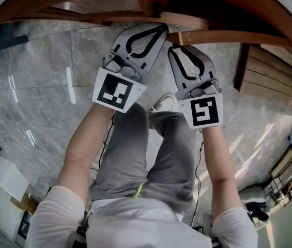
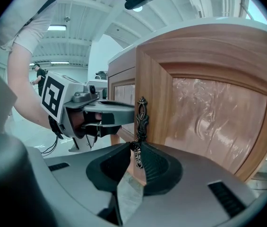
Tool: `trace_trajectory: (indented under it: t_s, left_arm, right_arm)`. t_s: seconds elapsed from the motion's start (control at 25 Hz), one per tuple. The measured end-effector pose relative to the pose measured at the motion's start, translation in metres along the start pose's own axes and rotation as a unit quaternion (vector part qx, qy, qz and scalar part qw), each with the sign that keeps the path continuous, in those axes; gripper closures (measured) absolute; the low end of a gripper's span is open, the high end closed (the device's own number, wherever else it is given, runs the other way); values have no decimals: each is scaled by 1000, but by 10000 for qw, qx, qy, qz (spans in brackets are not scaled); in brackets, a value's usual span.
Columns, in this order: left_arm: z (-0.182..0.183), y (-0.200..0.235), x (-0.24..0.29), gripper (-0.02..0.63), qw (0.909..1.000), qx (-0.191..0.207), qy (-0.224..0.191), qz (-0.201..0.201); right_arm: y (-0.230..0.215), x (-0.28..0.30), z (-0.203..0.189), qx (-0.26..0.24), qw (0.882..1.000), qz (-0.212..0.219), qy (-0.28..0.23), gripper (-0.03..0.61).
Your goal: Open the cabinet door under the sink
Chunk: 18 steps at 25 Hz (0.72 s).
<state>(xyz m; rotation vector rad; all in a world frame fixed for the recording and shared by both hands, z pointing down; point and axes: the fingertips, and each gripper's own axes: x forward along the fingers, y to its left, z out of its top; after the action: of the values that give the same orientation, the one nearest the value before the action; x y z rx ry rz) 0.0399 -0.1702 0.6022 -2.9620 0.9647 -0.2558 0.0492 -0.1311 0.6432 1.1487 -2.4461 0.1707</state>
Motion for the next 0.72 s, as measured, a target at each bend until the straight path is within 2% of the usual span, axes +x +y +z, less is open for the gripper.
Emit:
trace_trajectory:
  t_s: [0.24,0.4,0.72]
  left_arm:
    - [0,-3,9,606,9999,135,73,-2]
    - [5,-13,9,606,9992,285,150,-236]
    - [11,-38,0,606,9993,172,260,-213]
  right_arm:
    - [1,-7,-4,31,10000,36,-18,502]
    - [5,-17,-8,87,9999,104,62,502]
    - [8,-39,-12,433,9990,-17,99,500]
